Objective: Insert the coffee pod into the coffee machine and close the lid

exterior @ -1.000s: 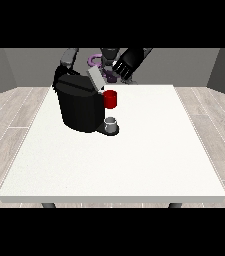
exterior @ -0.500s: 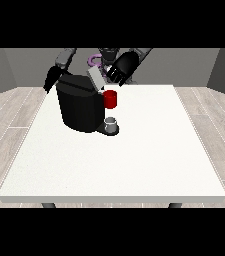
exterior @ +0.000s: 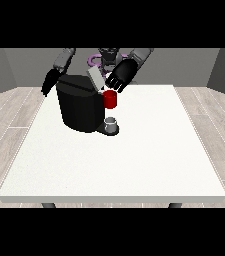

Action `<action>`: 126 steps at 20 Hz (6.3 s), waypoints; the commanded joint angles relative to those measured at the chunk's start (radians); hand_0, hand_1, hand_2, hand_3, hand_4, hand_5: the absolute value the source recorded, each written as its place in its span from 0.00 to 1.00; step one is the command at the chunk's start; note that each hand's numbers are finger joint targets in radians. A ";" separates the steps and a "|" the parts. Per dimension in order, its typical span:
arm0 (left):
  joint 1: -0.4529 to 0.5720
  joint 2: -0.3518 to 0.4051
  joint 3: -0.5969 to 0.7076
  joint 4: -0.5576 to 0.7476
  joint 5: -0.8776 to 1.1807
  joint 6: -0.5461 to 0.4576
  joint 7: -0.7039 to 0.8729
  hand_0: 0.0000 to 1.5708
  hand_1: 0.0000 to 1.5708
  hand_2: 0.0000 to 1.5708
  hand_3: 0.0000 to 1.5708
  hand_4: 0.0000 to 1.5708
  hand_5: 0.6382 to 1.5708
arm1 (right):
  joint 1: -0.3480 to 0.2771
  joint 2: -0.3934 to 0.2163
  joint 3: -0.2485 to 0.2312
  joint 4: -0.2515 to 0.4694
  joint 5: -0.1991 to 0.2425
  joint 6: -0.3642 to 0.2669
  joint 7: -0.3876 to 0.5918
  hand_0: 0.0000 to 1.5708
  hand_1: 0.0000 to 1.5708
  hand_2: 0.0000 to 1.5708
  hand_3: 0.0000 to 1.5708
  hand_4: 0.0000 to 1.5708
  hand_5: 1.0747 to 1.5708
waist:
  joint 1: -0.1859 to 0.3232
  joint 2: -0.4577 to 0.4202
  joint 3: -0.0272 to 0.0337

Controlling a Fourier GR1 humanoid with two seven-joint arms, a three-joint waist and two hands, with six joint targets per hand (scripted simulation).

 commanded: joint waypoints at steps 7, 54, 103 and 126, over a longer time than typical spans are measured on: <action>-0.028 -0.003 0.008 0.038 -0.013 0.018 -0.001 0.76 0.76 0.79 0.76 0.27 1.00 | -0.036 0.006 0.012 -0.010 0.009 -0.006 0.040 0.00 0.00 0.00 0.00 0.00 1.00 | -0.021 0.019 -0.0005; -0.071 0.040 -0.022 0.033 -0.147 0.244 -0.160 0.78 0.78 0.75 0.56 0.00 1.00 | -0.073 -0.025 -0.016 0.015 0.013 -0.009 -0.019 0.00 0.00 0.00 0.00 0.05 1.00 | -0.046 0.124 0.0002; 0.656 -0.386 0.268 0.041 0.319 0.118 -0.252 0.00 0.00 0.00 0.00 0.28 1.00 | 0.294 0.021 -0.040 0.062 -0.073 0.070 -0.078 0.00 0.00 0.00 0.00 0.00 1.00 | 0.390 -0.601 -0.0004; 0.881 -0.433 0.047 -0.399 0.547 0.149 -0.111 0.00 0.00 0.00 0.00 0.22 1.00 | -0.017 -0.106 -0.166 0.119 -0.217 0.187 0.093 0.00 0.00 0.00 0.00 0.06 1.00 | 0.505 -0.431 0.0000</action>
